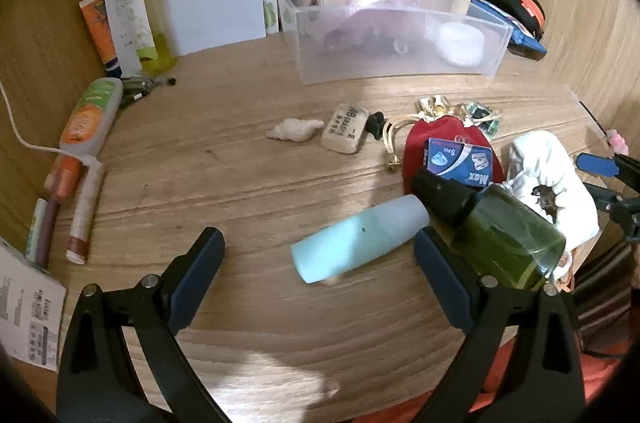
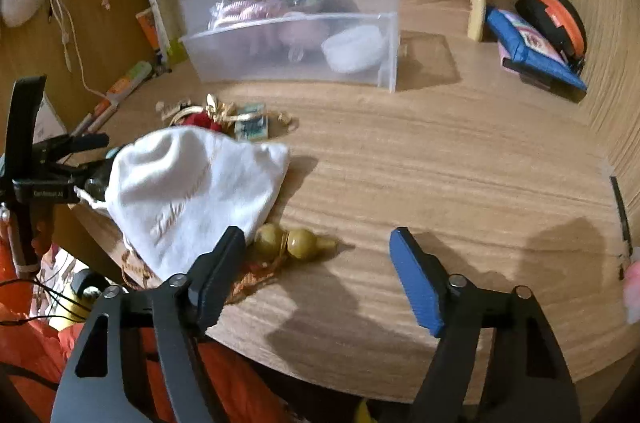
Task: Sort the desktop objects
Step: 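Withdraw both tools from the bin back over the desk items, then grasp the light blue tube with left tool while right grasps olive gourd beads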
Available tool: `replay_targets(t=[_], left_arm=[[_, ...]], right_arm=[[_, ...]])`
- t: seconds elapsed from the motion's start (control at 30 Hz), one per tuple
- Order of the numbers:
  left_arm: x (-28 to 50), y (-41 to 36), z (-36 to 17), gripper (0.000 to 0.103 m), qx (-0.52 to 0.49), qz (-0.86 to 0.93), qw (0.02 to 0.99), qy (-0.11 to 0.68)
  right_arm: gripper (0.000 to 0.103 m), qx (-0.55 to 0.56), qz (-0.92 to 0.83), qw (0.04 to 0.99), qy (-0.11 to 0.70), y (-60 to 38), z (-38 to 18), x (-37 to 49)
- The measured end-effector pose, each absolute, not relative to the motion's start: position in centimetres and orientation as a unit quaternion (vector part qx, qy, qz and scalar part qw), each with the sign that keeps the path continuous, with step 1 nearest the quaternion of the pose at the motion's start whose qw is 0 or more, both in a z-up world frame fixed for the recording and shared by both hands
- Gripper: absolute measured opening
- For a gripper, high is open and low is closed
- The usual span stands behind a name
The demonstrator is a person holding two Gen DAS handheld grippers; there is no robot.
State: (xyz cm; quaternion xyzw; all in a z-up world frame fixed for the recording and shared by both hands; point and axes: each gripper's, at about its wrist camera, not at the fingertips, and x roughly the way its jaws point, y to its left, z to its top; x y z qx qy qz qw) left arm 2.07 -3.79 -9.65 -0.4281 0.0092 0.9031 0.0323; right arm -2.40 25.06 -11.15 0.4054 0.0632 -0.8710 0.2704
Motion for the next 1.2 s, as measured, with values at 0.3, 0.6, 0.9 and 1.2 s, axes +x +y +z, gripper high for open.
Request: replay_targets(t=[0.3,0.6,0.9,1.2], left_arm=[[2.1,-2.4,-10.0,0.097,-0.417,0.909,0.006,0.001],[2.2,-2.9,-10.0,0.097,-0.396,0.917,-0.031,-0.029],[2.8,-2.4,-9.8,0.067,-0.374,0.925,-0.053,-0.035],[3.1,-3.0,-9.6,0.024,-0.373,0.926,-0.051,-0.020]], right_arm=[[0.050,0.379,-0.879,0.271,0.103,23.8,-11.3,-1.3],[0.039,0.371,-0.884,0.262,0.112,23.7,-11.3,-1.3],[0.039,0.374,-0.885,0.262,0.089,24.4,-10.8,-2.3],[0.039,0.361,-0.891,0.269,0.057,25.1,-9.6,-3.2]])
